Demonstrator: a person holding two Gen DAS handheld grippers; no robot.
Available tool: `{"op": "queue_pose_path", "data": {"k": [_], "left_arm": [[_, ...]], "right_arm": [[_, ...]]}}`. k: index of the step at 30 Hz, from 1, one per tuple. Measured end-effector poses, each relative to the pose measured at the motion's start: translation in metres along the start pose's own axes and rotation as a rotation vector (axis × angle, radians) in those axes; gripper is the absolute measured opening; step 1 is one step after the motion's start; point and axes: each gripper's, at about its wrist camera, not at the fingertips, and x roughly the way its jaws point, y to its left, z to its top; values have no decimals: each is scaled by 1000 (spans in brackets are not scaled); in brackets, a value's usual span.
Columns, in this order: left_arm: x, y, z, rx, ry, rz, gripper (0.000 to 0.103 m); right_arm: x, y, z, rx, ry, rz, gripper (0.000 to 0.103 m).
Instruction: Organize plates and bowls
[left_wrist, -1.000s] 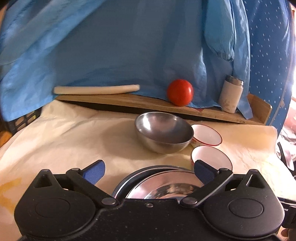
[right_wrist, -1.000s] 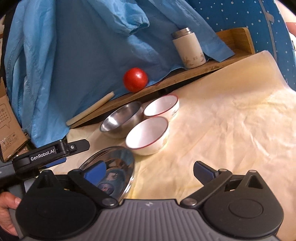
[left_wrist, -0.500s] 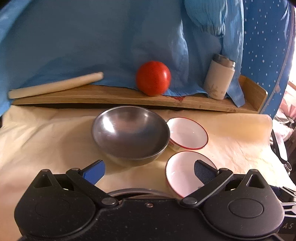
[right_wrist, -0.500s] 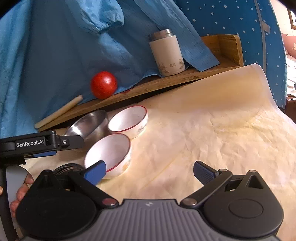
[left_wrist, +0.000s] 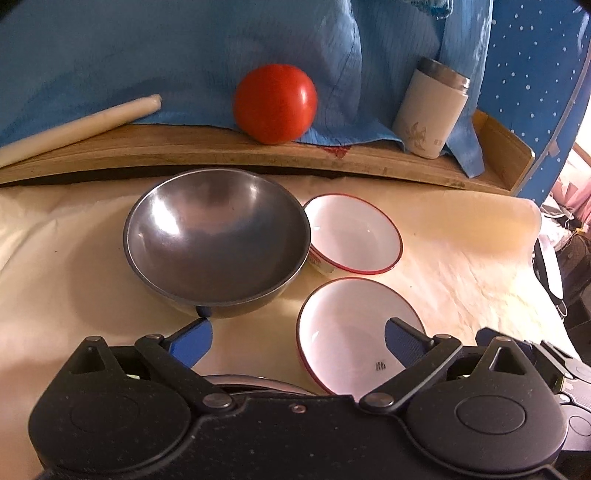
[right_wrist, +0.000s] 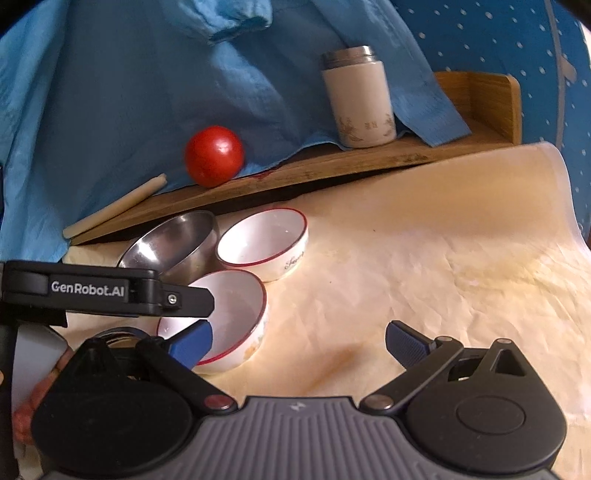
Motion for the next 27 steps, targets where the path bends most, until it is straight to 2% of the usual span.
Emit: {"op": "queue_pose_path", "data": {"k": [4,7,11,15,24,26,27], "left_arm": [[3,2,0,6,13,10,88],[6,5,0,-4,31,16,74],[8,8,-1,-16,48,12,45],[6,10,-1,-29,43,10,35],[3,4,-2,-32,38,-15,13],[2,2,-2,-29,38,-20,10],[1,1,-2,-28,34,-16,10]], "right_arm": [[5,3,-1,-6,6,14,99],[9,4,-2,1,17,18,95],[11,7,-3,6,17,30,85],[12,9,-4,7,18,56,80],[10,8,-5,62,31,126,47],[9,6,-5,78,28,138,36],[8,5,-5,83,27,142,34]]}}
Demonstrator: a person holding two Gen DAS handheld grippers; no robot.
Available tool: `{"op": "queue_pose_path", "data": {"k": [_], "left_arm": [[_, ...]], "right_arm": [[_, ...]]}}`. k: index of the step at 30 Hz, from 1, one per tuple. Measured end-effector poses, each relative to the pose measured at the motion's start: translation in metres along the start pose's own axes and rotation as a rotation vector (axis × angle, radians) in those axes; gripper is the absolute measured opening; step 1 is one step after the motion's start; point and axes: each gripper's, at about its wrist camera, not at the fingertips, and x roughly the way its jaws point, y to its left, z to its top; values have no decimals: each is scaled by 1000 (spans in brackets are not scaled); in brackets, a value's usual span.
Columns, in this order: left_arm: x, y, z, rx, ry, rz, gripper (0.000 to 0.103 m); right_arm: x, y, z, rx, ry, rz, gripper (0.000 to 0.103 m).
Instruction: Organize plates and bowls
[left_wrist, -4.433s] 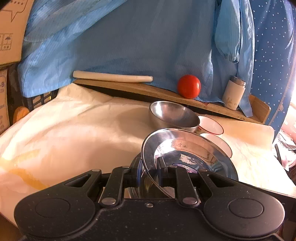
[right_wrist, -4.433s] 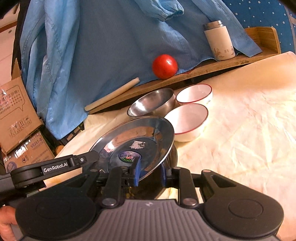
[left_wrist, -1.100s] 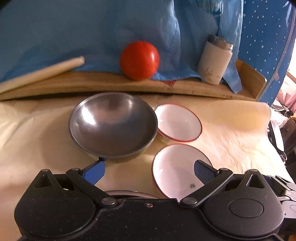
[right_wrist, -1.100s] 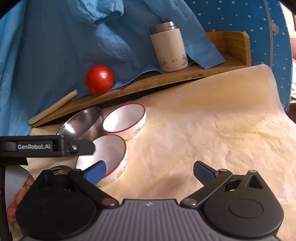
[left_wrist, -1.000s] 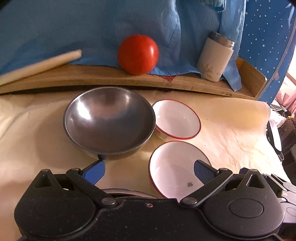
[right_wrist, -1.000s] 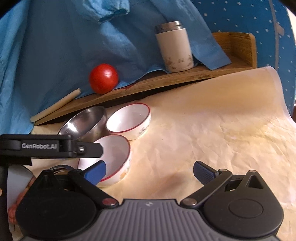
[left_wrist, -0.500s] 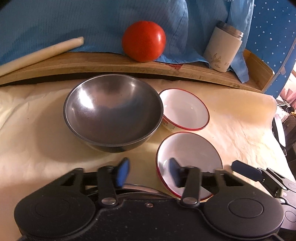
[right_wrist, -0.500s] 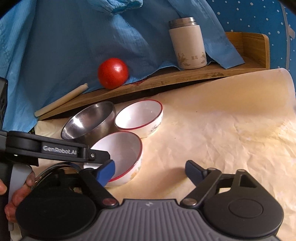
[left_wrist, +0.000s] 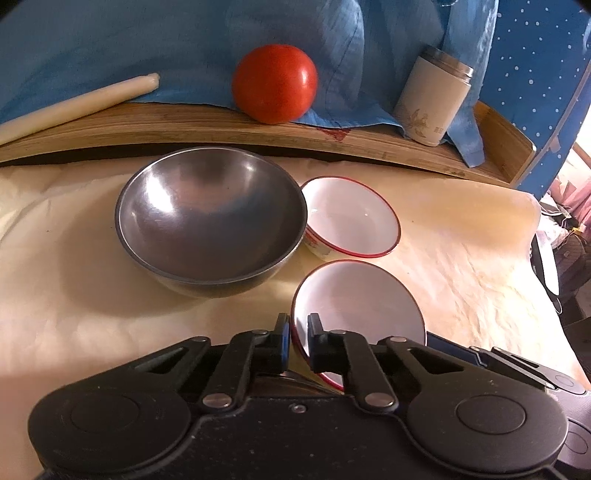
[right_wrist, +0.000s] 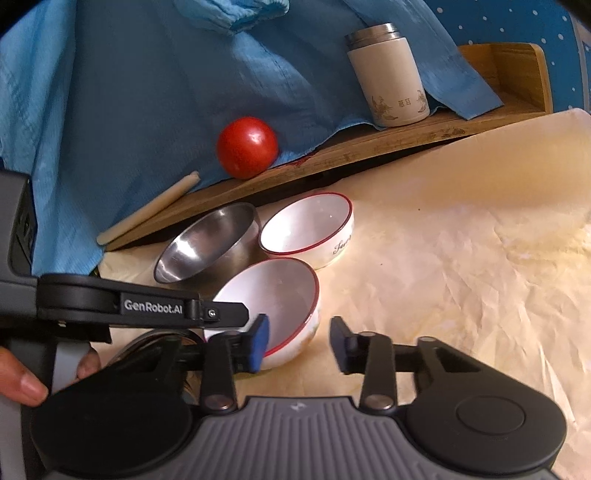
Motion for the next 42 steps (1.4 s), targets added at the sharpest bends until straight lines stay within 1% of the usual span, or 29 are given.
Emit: {"op": "queue_pose_path", "data": {"k": [1,10,16,19,22,27,32,38,42], "left_arm": [[-1,-1,0,1,-6,1,10],[-9,-2,-5,-44,-57,-21,7],[-23,-9,-3,-87,-138,-58,7],[-28,-9,1,-105,-169,-67,7],[-34,-4,7,-132,-199,-65,7],[-43,12,18,-181,-240,-41,7],[-47,31,29,-222,-275,9,7],[-43,57,37,-272,-276,69,7],[-35,67,40,-267,-264,109,7]], "right_arm": [[-1,0,0,2,-1,1,29],[-6,4,-4,3,-22,-54,19],[-24,5,3,20,-97,-70,19],[-28,10,14,-2,-127,-72,19],[-24,17,26,-27,-135,-58,19],[-11,40,47,-92,-134,-33,19],[9,60,66,-149,-138,-3,19],[40,78,76,-201,-106,32,19],[60,81,76,-206,-75,43,19]]}}
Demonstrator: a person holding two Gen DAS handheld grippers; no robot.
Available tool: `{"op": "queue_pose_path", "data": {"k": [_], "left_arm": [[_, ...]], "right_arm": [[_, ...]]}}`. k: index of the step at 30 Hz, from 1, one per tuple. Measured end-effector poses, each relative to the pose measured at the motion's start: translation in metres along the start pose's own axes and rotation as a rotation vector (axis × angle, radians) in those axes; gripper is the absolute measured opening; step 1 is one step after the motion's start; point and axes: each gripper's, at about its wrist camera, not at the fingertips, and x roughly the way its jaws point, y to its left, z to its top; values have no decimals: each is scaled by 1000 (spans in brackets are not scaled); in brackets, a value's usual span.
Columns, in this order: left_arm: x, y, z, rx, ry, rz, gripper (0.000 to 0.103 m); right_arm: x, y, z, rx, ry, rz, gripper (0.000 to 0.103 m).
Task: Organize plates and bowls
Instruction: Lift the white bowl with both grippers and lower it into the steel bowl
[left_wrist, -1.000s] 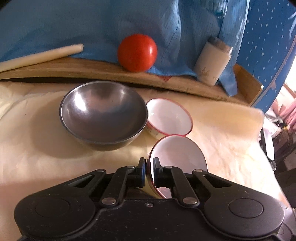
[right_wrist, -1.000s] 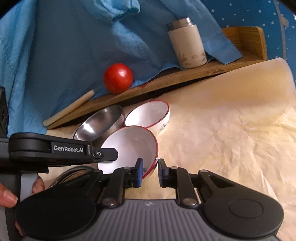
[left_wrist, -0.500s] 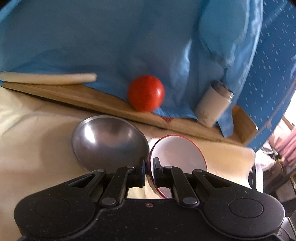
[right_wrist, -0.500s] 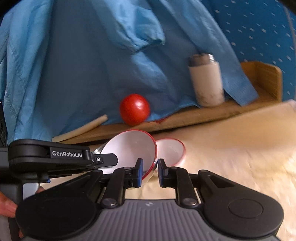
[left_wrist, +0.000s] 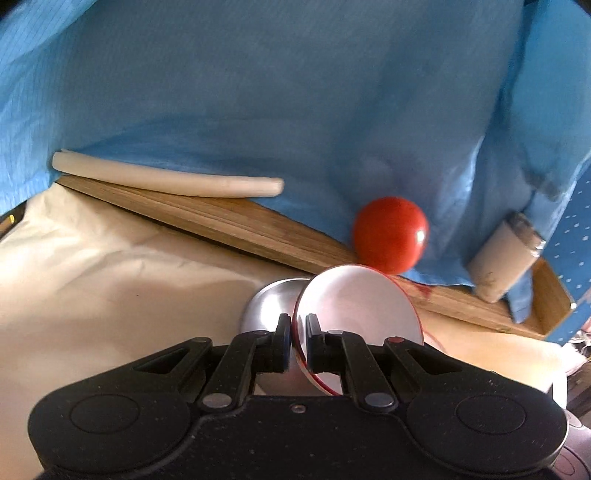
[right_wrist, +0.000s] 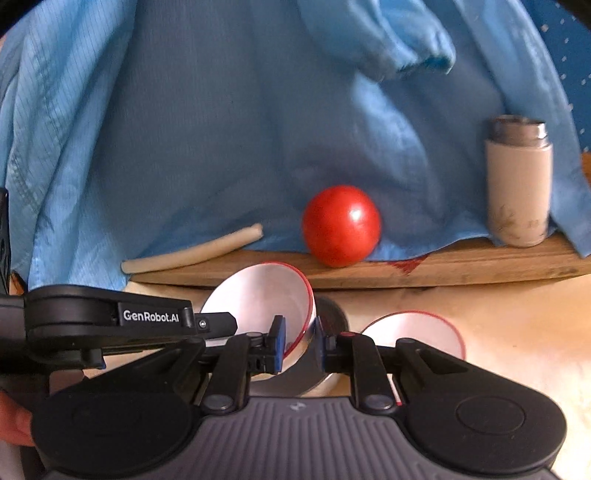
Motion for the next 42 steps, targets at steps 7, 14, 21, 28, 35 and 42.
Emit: {"op": "queue_pose_path", "data": {"k": [7,14,21,28,35,42], "left_arm": [[19,9,0,17,41,30,8],[30,11,0,32,65,42,8],[31,7,5,62,66,54,10],[32,2,5,97,71,65,14],[31,2,5,82,71,57,19],[30,3,5,40,71,41,22]], "right_arm": [[22,-3,-7,5,48,6,19],[32,-4,-13,5,69,1,19],[33,-4,-13,-6,71,3,20],[32,0,-14,-27,75,-1,24],[32,3,-15,-38,73,-3,26],[30,4,-15,-42,67,1,28]]}}
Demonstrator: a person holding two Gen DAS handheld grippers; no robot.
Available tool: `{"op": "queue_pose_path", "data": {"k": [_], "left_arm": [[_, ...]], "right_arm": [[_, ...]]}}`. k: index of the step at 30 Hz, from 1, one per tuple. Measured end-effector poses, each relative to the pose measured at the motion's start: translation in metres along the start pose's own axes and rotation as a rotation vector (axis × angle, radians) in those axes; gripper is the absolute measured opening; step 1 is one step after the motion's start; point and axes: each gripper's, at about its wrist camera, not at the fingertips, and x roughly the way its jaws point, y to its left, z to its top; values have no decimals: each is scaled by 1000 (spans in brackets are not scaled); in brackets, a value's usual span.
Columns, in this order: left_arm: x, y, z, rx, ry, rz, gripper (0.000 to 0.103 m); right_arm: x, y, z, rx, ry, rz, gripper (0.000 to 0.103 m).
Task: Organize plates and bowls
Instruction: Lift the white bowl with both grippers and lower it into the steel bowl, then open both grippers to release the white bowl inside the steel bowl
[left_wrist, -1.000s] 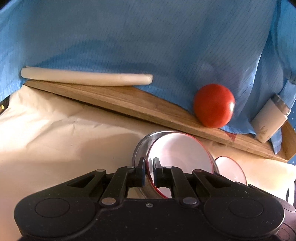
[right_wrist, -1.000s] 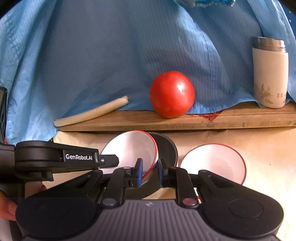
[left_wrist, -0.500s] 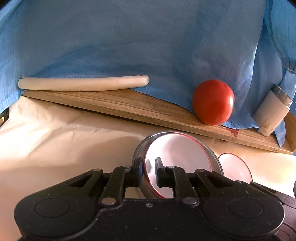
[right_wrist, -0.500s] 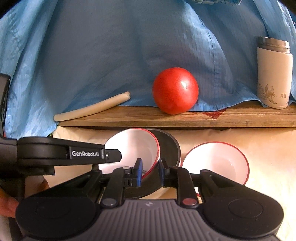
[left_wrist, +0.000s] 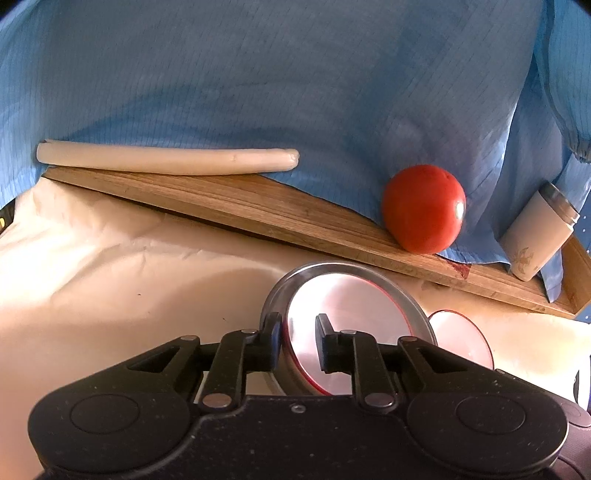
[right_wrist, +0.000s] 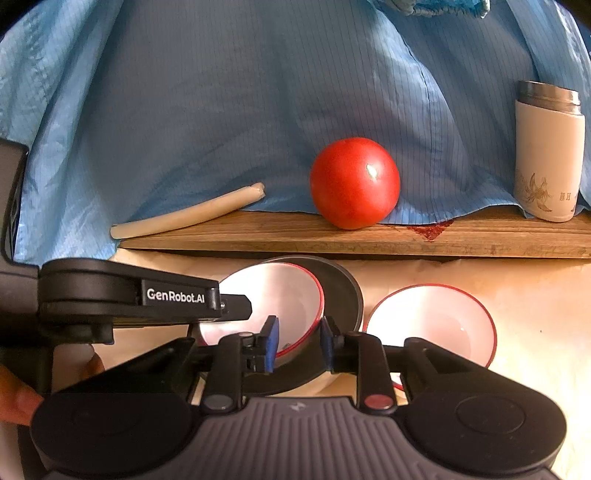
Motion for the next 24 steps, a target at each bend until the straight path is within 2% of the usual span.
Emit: {"op": "queue_pose_path", "data": {"k": [6,10,15,17,20,24], "left_arm": [[0,0,0,-13,2,-10,25],[-2,2,-1,-32,4,-18,28],[-7,2,0,-47,-9,-21,33],[-11,3,1,-59,-19,-23,37],[-20,5,1,-79,-35,-37,47],[-32,3,-1,-98,-70,-36,77]], "right_arm": [[-2,0,0,-2,-3,7,33],[-7,-1,0,0,-18,12,41],[-12,-3,0,4,-30,18,45],[-17,-5,0,6,-39,23,50],[-32,-11,-2,3,-70,16,63],[-56,-31,-5,21,-109,-16,78]]}}
